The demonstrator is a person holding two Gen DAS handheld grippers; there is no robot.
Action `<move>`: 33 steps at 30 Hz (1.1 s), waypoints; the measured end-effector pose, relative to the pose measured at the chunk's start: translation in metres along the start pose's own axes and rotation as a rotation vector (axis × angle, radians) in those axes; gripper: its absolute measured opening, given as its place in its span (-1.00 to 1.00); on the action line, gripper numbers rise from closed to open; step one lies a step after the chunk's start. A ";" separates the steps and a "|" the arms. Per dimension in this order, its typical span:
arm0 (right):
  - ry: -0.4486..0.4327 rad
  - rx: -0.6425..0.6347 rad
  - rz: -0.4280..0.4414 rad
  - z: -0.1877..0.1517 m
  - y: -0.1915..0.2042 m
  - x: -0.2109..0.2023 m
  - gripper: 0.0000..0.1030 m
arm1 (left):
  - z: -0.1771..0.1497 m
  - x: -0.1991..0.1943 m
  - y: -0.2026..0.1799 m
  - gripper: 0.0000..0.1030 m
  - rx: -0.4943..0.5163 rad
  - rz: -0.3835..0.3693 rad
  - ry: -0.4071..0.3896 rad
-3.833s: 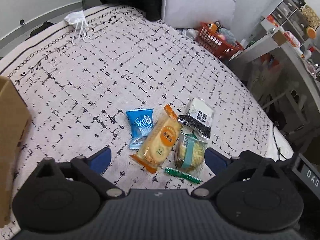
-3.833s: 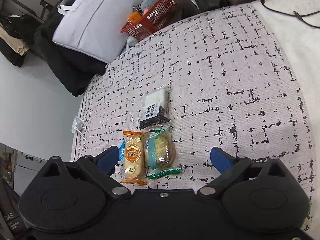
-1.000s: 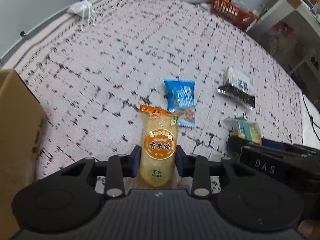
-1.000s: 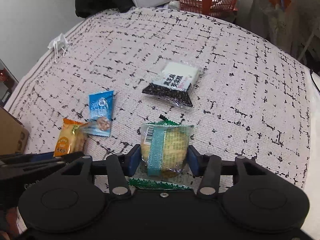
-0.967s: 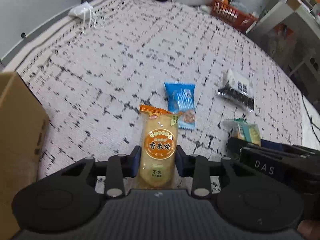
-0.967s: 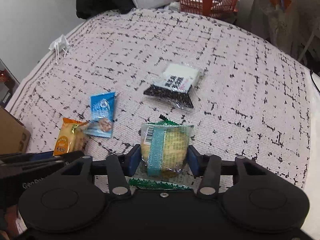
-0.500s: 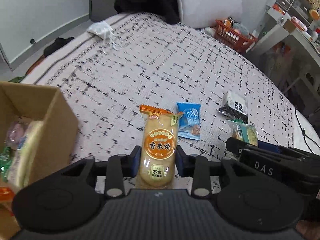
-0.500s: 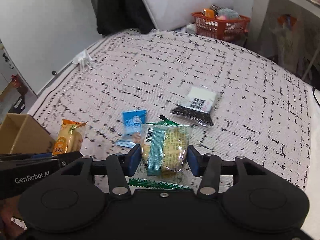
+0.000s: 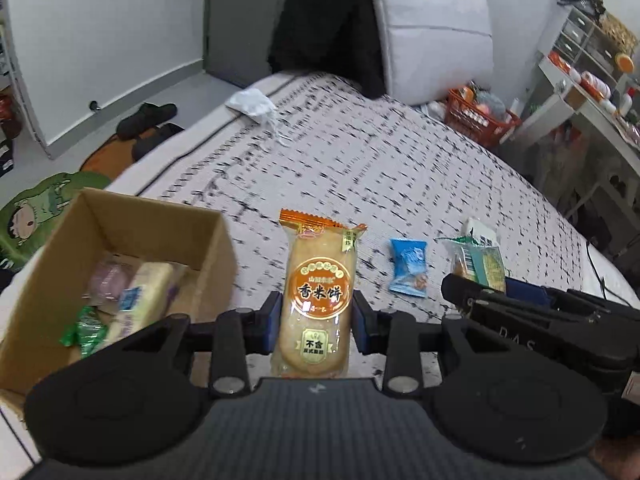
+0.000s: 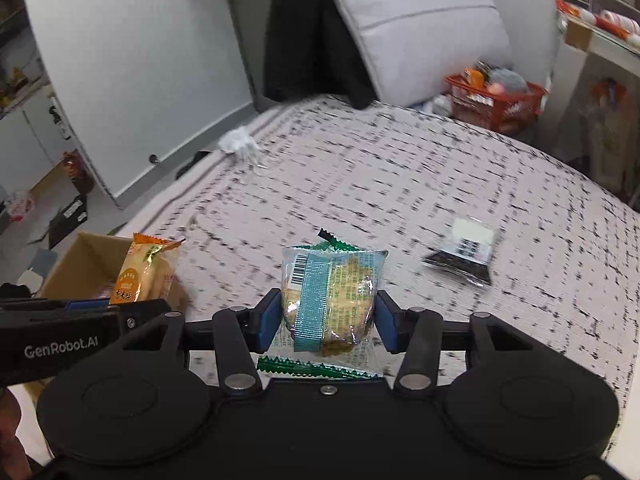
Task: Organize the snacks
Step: 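Carry the orange cake packet and clear cake packet over the box with both tools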
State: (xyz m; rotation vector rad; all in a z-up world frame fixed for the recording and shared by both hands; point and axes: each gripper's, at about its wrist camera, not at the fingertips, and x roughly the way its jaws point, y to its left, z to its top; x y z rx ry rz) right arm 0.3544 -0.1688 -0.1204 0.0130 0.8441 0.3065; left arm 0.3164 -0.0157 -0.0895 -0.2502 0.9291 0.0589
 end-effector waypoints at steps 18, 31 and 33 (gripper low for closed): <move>-0.074 -0.084 0.047 0.001 0.086 -0.024 -0.06 | 0.001 -0.057 0.076 -0.32 -0.065 0.057 -0.069; -0.070 -0.104 0.053 0.002 0.121 -0.024 -0.06 | 0.001 -0.065 0.126 -0.32 -0.117 0.046 -0.062; -0.061 -0.112 0.052 0.000 0.125 -0.020 -0.06 | 0.001 -0.064 0.132 -0.32 -0.119 0.039 -0.058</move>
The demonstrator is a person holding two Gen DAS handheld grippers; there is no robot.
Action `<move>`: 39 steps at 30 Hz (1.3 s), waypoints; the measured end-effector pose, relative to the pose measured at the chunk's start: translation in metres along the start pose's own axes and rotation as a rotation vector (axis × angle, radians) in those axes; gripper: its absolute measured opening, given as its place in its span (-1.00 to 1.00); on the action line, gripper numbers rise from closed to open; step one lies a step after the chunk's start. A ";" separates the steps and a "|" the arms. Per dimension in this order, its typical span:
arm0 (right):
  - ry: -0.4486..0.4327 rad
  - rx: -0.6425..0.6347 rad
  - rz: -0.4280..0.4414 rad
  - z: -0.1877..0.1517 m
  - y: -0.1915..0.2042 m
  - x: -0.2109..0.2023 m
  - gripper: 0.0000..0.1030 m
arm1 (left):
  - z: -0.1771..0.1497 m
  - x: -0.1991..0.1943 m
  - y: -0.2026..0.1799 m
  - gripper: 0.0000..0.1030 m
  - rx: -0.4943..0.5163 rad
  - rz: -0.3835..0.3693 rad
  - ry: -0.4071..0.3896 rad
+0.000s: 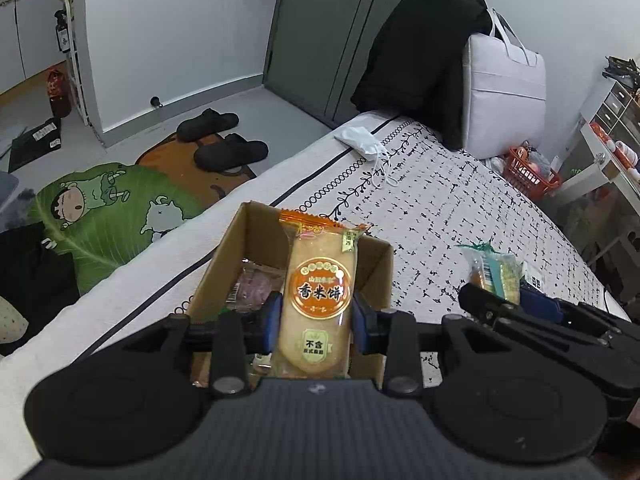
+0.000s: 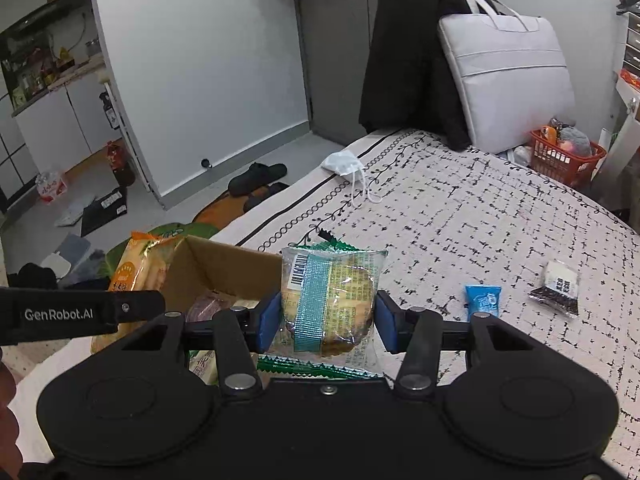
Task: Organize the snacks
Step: 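Carry the orange cake packet and clear cake packet over the box with both tools, then open the left tool and the right tool to drop the cakes into the box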
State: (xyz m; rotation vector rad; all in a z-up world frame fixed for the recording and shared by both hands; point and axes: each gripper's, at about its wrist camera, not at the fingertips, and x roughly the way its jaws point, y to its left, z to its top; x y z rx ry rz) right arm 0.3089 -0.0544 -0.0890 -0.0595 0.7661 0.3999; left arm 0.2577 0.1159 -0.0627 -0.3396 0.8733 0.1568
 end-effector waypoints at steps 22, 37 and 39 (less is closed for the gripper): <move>0.046 0.048 0.088 0.001 0.034 0.039 -0.04 | -0.001 0.027 0.054 0.06 -0.102 0.012 0.122; 0.020 0.133 0.077 0.004 0.007 0.017 0.34 | 0.000 0.013 0.044 0.76 -0.097 0.023 0.131; 0.011 0.132 0.072 0.005 0.001 0.011 0.50 | 0.001 0.009 0.040 0.79 -0.090 0.022 0.123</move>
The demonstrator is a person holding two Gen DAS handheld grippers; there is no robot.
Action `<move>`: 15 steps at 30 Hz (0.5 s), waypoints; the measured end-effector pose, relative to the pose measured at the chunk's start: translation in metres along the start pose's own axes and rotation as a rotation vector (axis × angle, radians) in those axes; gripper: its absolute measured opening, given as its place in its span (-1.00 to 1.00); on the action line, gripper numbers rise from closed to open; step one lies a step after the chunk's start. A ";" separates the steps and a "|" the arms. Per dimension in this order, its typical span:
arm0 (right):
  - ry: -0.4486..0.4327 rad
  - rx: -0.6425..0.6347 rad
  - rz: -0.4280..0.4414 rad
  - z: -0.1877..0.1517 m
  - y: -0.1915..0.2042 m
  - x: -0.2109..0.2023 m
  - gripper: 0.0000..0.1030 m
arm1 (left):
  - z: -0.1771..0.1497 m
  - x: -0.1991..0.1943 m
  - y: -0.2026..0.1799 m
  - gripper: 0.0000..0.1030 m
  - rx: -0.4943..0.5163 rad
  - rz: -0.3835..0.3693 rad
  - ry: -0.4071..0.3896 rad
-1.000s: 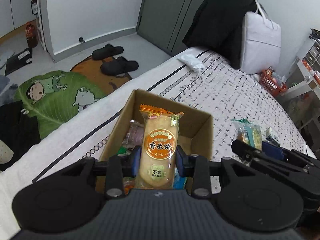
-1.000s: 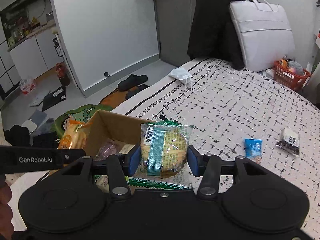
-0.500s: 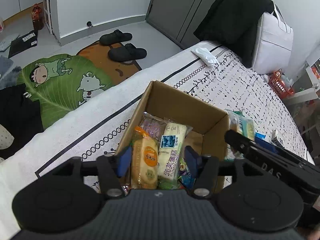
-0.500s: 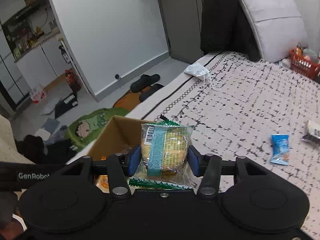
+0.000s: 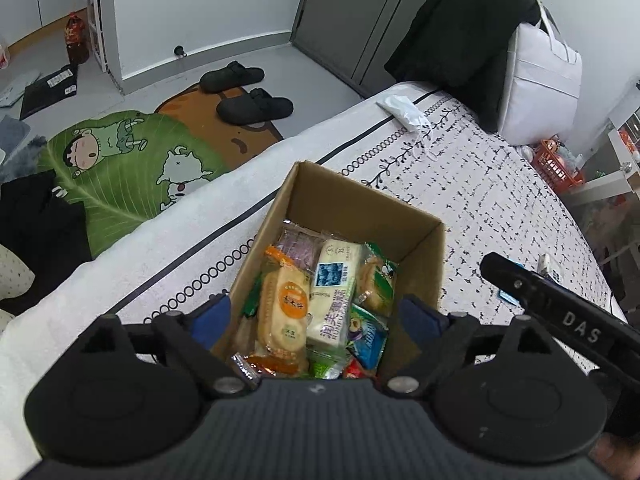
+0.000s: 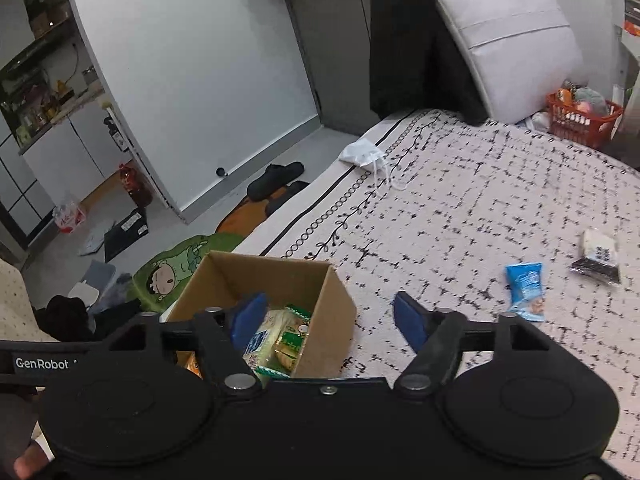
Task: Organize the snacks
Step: 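Open the left tool and the right tool to drop the cakes into the box, then move both open tools back over the blue and white-and-black packets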
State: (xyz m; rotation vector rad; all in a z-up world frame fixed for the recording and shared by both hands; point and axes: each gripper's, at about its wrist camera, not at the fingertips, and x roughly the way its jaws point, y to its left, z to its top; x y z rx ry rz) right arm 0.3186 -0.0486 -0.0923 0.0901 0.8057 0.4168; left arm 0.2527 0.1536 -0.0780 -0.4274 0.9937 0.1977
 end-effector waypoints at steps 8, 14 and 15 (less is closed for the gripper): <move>-0.016 -0.028 -0.025 0.001 -0.019 -0.024 0.94 | -0.006 -0.015 -0.018 1.00 0.024 -0.008 -0.046; -0.019 -0.058 -0.070 -0.003 -0.041 -0.040 1.00 | -0.013 -0.023 -0.043 1.00 0.064 -0.028 -0.097; -0.019 -0.057 -0.077 -0.003 -0.046 -0.042 1.00 | -0.015 -0.024 -0.048 1.00 0.069 -0.033 -0.105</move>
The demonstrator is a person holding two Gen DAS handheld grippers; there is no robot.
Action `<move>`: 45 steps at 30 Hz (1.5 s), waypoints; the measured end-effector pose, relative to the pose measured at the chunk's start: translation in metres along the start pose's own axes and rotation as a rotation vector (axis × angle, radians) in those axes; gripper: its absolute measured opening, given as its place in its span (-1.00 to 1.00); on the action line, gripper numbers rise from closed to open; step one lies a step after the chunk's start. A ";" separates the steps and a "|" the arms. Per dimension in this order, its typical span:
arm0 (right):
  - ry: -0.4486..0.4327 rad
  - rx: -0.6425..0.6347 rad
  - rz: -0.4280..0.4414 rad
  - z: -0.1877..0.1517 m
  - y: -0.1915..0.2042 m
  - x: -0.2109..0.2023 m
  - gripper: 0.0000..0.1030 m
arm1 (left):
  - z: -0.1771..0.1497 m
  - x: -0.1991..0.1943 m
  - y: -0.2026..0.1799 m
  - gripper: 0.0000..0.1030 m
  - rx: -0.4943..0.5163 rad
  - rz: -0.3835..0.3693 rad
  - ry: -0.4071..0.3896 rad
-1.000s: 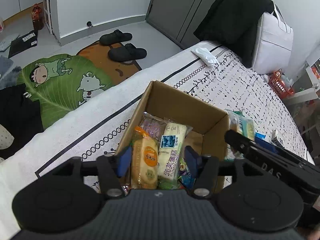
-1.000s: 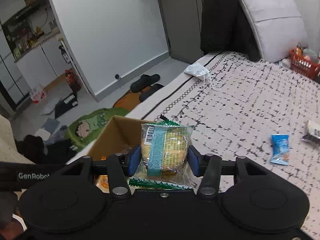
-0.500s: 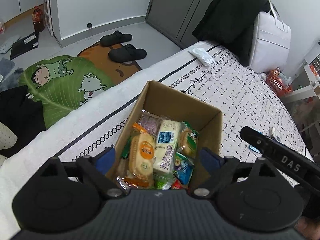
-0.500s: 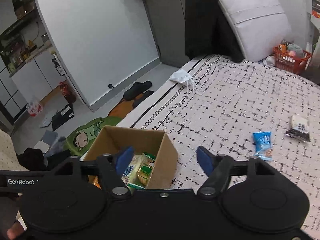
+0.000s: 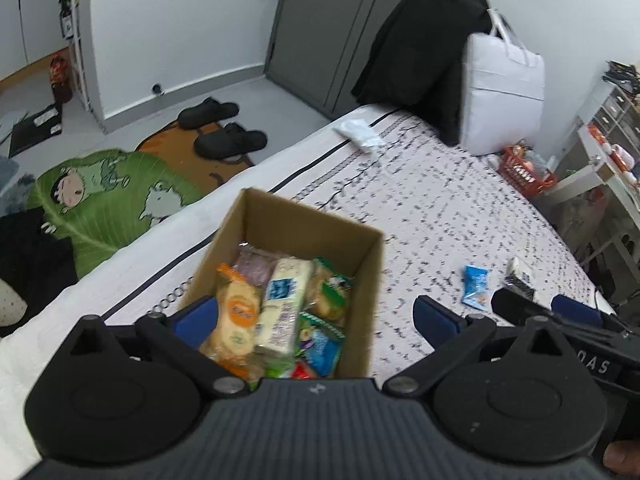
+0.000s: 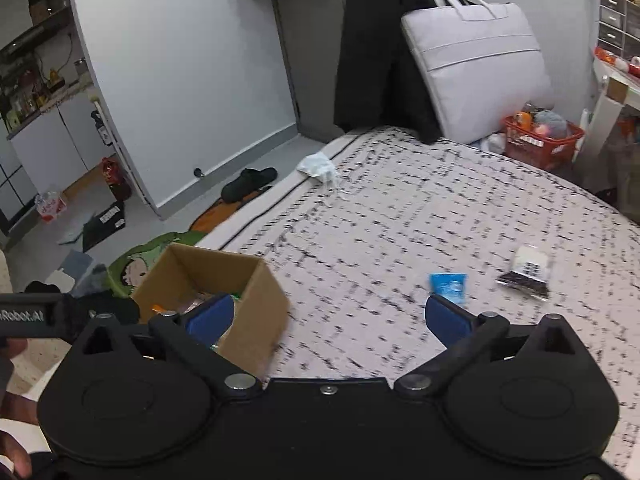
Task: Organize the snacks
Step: 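Move both open tools back over the blue and white-and-black packets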
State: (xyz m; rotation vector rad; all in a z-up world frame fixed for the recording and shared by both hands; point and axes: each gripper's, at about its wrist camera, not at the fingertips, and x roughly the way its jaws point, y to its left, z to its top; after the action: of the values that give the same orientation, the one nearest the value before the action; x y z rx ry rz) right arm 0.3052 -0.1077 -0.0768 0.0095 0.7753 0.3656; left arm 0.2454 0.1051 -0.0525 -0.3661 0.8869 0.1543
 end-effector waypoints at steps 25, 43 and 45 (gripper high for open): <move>-0.042 0.173 -0.084 0.006 -0.150 -0.021 1.00 | -0.018 0.020 -0.112 1.00 0.092 -0.045 -0.008; 0.012 0.297 -0.083 0.000 -0.206 0.029 1.00 | -0.018 0.082 -0.185 1.00 0.132 -0.031 0.045; 0.024 0.321 -0.092 -0.002 -0.211 0.036 1.00 | -0.019 0.091 -0.190 1.00 0.127 -0.033 0.058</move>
State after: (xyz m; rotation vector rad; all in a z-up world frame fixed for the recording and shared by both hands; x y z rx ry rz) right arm 0.3951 -0.2940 -0.1330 0.2699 0.8489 0.1515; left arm 0.3420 -0.0793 -0.0872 -0.2677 0.9424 0.0561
